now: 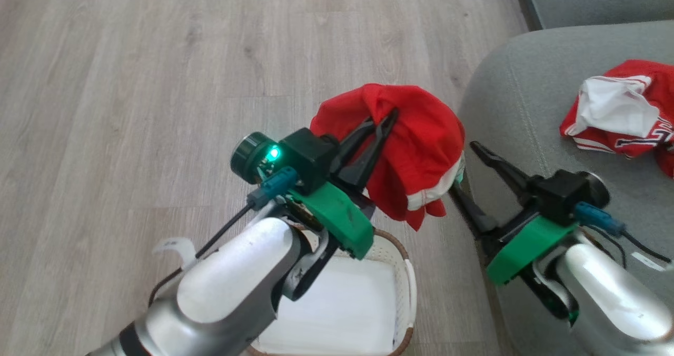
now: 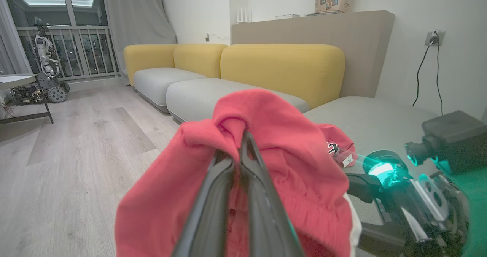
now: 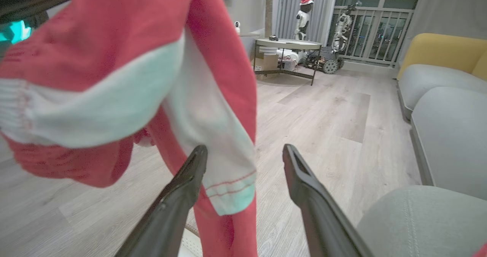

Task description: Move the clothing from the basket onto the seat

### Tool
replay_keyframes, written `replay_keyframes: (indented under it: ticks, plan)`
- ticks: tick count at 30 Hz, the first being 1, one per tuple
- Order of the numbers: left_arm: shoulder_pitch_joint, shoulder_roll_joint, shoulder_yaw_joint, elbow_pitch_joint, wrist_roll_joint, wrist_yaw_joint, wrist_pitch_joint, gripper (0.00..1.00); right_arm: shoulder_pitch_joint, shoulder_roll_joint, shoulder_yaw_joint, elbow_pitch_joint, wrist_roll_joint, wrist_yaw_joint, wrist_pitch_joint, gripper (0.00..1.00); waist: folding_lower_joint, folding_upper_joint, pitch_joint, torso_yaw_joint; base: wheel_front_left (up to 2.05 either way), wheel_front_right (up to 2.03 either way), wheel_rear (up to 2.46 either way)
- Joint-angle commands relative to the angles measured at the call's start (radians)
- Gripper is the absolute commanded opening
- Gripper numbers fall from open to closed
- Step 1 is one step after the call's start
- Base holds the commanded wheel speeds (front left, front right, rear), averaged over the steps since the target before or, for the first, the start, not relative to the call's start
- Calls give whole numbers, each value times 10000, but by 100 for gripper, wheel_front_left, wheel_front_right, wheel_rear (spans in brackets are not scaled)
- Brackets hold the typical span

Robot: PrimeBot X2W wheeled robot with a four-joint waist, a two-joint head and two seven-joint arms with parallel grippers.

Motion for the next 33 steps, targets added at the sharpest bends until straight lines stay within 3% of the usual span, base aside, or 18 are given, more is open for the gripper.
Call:
replay_keyframes:
  ticks: [1, 9, 20, 21, 23, 24, 33]
  plan:
    - [-431, 2, 311, -234, -46, -23, -74, 0, -459, -124, 307, -186, 150, -2, -63, 100, 1, -1, -5, 120, 0, 0, 0]
    - [-449, -182, 93, -166, -70, -107, -42, 0, -1249, -227, 1387, 27, 654, -2, -63, 100, 1, -1, 6, 452, 0, 0, 0]
    - [-523, -417, -225, -57, -55, -208, 15, 0, -1976, -21, 2077, 648, 943, -2, -63, 100, 1, -1, 194, 854, 0, 0, 0]
    - [-526, -422, -230, -45, -58, -203, 12, 0, -1998, 1, 2089, 680, 936, -2, -63, 88, 1, -1, 201, 873, 0, 0, 0]
    - [-529, -417, -232, -24, -66, -191, 9, 0, -2017, 24, 2082, 696, 944, -2, -63, 36, 1, -1, 214, 896, 0, 0, 0]
    - [-528, -411, -231, -15, -70, -182, 7, 0, -2018, 28, 2068, 695, 948, -2, -63, 0, 1, -1, 221, 897, 0, 0, 0]
    - [-365, -342, -192, 123, -151, -39, -114, 0, -1721, 35, 1410, 568, 905, -2, -63, 0, 1, -1, 292, 716, 0, 0, 0]
